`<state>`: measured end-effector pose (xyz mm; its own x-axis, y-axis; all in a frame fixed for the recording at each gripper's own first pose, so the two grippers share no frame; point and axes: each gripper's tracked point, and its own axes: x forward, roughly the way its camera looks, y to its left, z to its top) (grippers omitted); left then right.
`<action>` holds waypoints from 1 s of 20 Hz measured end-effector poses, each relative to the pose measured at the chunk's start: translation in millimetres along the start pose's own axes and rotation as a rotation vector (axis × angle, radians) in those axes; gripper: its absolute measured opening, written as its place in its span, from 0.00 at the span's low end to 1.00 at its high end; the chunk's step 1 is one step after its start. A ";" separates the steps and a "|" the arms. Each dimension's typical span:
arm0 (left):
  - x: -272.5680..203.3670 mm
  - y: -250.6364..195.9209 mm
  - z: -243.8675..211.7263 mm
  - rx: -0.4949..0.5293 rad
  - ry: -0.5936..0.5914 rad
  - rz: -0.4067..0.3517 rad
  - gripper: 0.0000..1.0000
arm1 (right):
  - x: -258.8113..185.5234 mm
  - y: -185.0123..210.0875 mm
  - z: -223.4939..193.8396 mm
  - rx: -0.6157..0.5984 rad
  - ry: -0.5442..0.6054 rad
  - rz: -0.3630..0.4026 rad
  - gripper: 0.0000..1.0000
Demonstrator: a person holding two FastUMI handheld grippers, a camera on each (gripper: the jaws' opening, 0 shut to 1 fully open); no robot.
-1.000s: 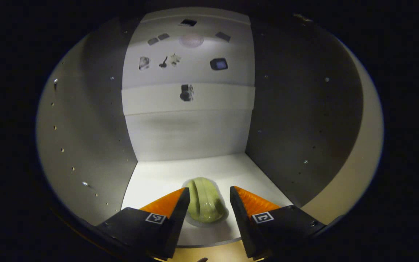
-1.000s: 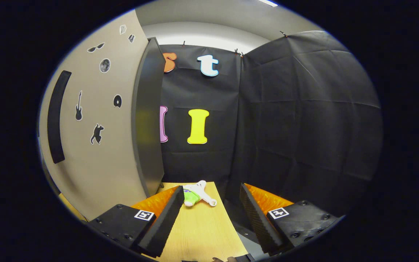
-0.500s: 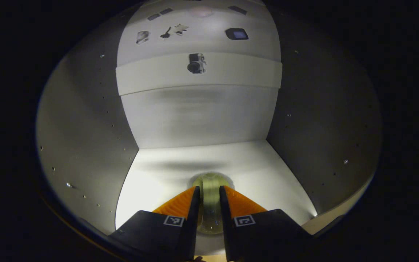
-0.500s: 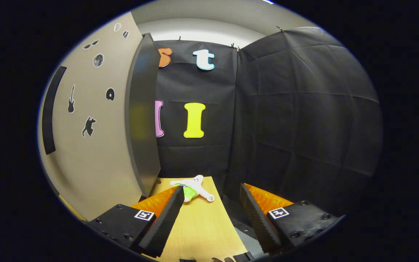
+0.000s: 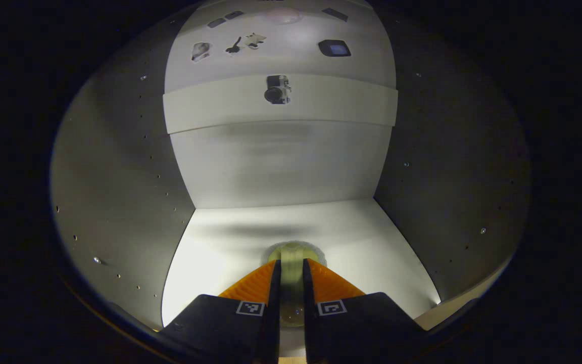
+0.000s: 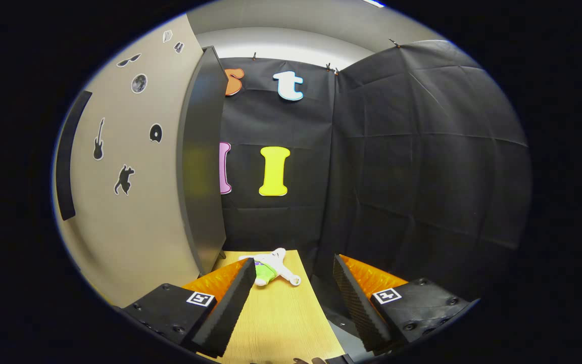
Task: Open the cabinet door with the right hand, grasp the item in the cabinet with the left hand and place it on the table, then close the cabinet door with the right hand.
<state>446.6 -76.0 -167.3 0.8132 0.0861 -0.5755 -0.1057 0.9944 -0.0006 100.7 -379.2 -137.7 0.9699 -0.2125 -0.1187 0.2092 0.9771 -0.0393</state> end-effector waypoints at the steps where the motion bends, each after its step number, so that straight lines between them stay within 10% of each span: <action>1: -2.4 0.6 -1.6 -0.006 0.006 -0.003 0.23 | -2.0 2.0 1.9 -0.001 -0.005 0.004 1.00; 20: -162.3 24.1 -50.0 0.002 -0.070 -0.083 0.20 | -60.9 54.5 45.5 0.009 -0.080 0.058 0.98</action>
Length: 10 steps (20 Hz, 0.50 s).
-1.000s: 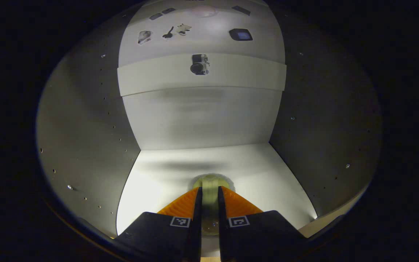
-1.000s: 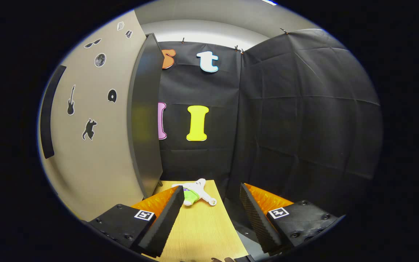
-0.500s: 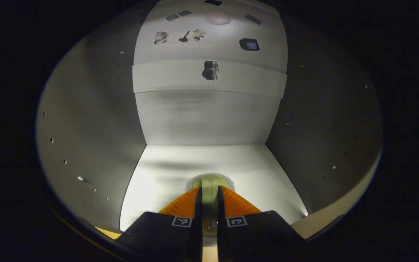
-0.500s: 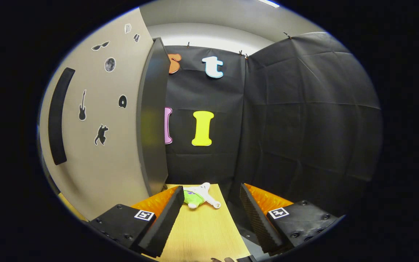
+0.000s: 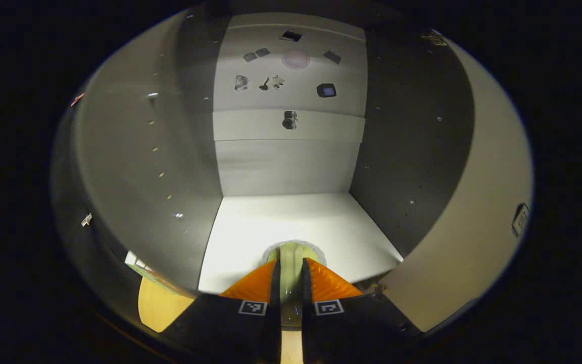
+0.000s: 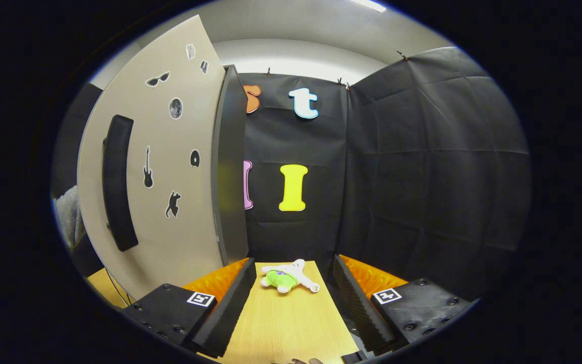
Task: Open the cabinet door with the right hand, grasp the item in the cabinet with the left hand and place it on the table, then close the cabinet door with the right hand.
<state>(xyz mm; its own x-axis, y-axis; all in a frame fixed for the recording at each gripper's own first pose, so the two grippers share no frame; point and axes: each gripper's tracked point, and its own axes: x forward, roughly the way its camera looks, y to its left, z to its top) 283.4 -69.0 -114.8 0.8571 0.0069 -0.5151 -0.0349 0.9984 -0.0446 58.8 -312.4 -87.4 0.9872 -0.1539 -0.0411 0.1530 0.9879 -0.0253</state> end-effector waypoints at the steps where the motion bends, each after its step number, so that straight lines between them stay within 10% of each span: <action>1: -13.8 2.8 -9.9 0.001 0.001 -0.009 0.20 | -7.6 10.8 7.3 -0.004 -0.016 0.010 1.00; 10: -95.0 10.0 -125.0 -0.059 0.046 -0.065 0.20 | -66.9 68.1 22.1 -0.059 -0.043 0.022 0.97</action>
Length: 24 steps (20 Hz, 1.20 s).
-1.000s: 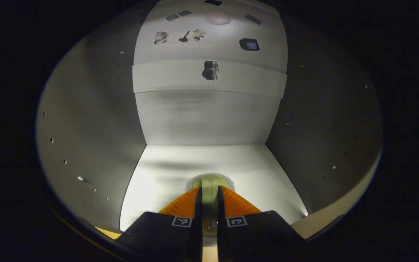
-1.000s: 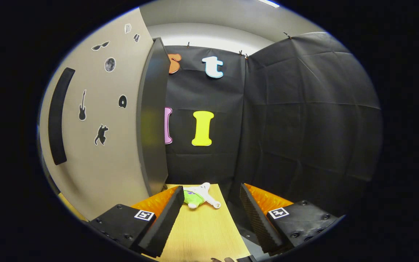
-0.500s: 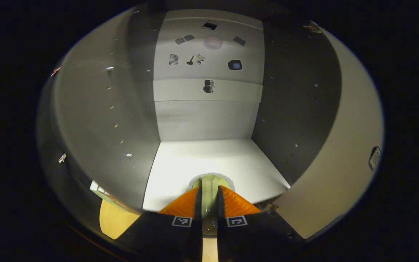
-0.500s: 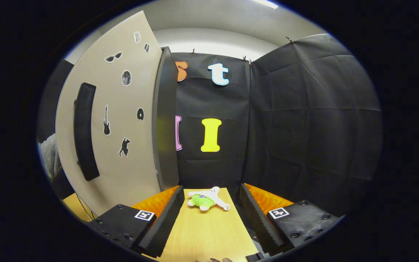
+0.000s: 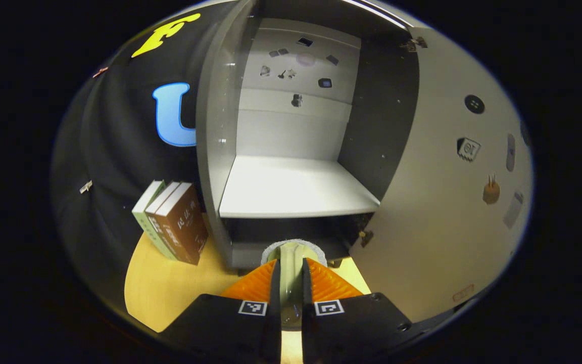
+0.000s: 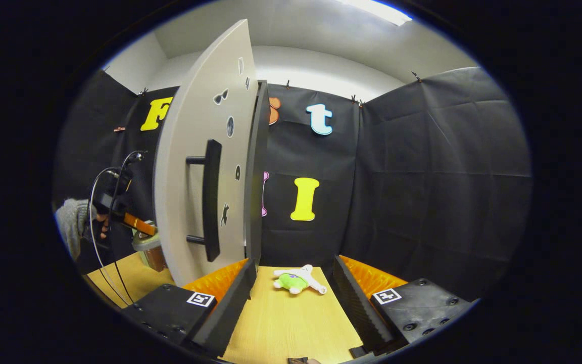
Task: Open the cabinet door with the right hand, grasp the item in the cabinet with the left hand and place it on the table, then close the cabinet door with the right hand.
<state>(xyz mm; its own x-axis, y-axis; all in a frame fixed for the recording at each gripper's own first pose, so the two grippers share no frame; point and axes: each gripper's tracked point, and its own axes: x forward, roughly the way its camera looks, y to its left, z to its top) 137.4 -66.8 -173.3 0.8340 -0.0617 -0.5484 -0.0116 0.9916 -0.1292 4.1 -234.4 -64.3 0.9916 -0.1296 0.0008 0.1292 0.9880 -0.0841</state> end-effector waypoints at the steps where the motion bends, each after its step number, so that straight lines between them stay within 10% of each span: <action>1: -2.6 0.9 -14.3 0.004 0.006 0.006 0.20 | -6.2 2.9 1.1 -0.006 -0.001 -0.006 0.97; 10: 11.8 -48.7 -141.5 0.007 0.003 -0.037 0.20 | -29.9 19.8 1.9 -0.005 0.016 0.017 0.97; 24: 72.6 -55.9 -313.3 0.028 0.058 0.144 0.21 | -42.2 14.2 -20.8 -0.067 0.084 0.047 0.97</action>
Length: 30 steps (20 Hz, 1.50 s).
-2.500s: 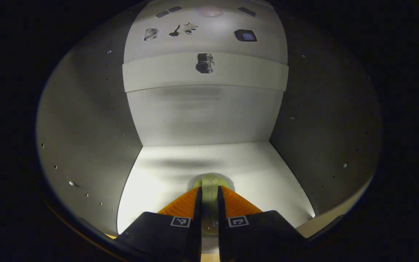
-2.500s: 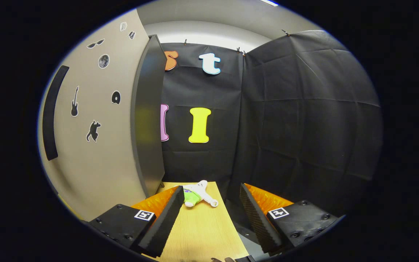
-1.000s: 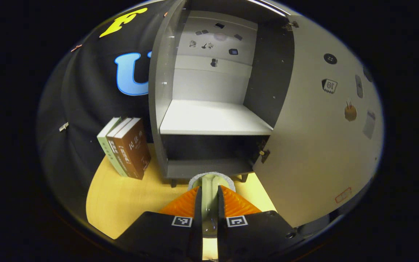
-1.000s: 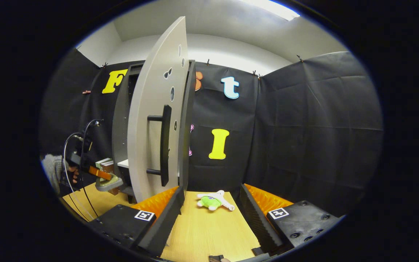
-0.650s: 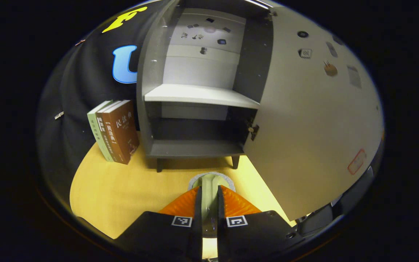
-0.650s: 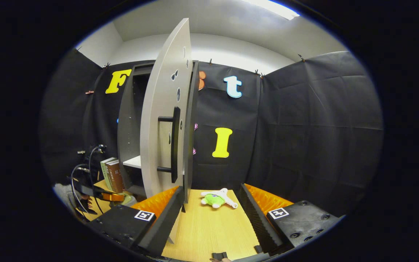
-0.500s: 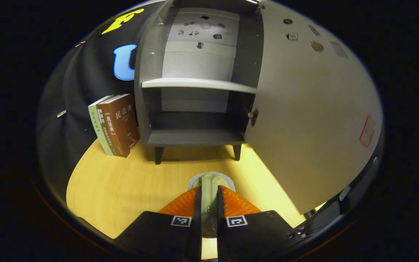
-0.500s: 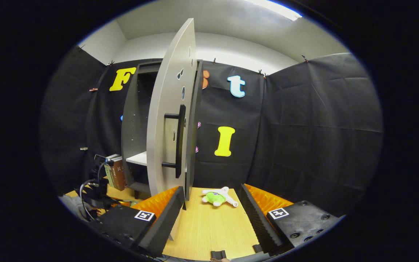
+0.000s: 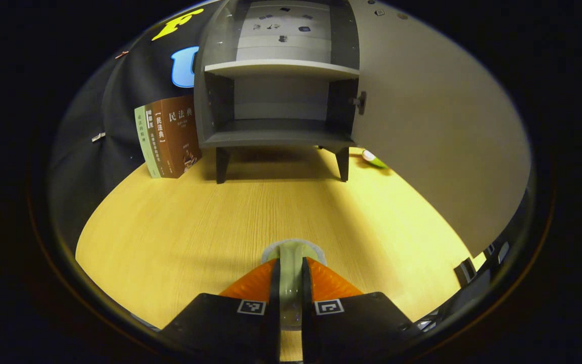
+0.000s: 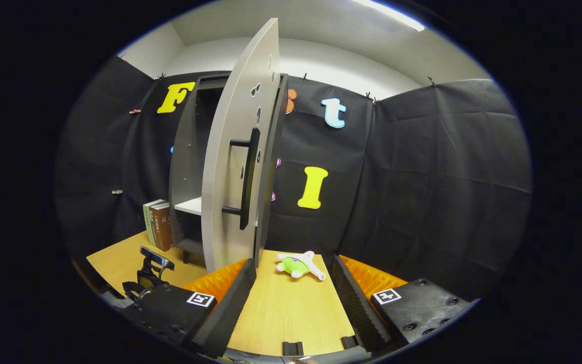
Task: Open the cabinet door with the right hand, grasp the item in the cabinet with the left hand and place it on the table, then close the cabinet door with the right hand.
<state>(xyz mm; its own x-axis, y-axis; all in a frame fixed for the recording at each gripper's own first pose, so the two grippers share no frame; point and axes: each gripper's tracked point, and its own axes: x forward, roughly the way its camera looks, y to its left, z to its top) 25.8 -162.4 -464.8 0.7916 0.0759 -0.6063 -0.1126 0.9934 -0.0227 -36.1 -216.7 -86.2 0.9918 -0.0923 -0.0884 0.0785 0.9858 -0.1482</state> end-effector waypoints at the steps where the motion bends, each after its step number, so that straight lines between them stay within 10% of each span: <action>1: 3.1 0.4 -6.0 -0.004 0.005 0.008 0.20 | 0.8 0.4 -0.6 0.005 0.004 0.002 0.97; 9: 10.2 6.0 -21.4 -0.036 0.024 0.005 0.27 | 3.7 -5.2 -9.0 0.002 0.038 -0.003 0.97; 13: 3.5 8.3 -22.7 -0.044 0.042 0.017 0.97 | 2.3 -5.5 -9.6 0.000 0.037 -0.005 0.97; 24: -149.4 49.8 142.1 0.083 -0.351 -0.031 0.96 | 13.4 23.7 23.5 0.058 -0.062 0.088 0.98; 30: -258.2 109.5 244.9 0.035 -0.559 0.111 0.95 | 32.8 37.7 52.8 0.071 -0.157 0.140 0.97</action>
<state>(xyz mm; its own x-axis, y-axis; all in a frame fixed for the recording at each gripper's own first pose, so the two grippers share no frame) -43.9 -52.1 -116.1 0.9747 0.2042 -0.0908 -0.2004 0.9785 0.0496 4.7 -175.2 -42.7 0.9966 0.0637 0.0517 -0.0598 0.9954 -0.0746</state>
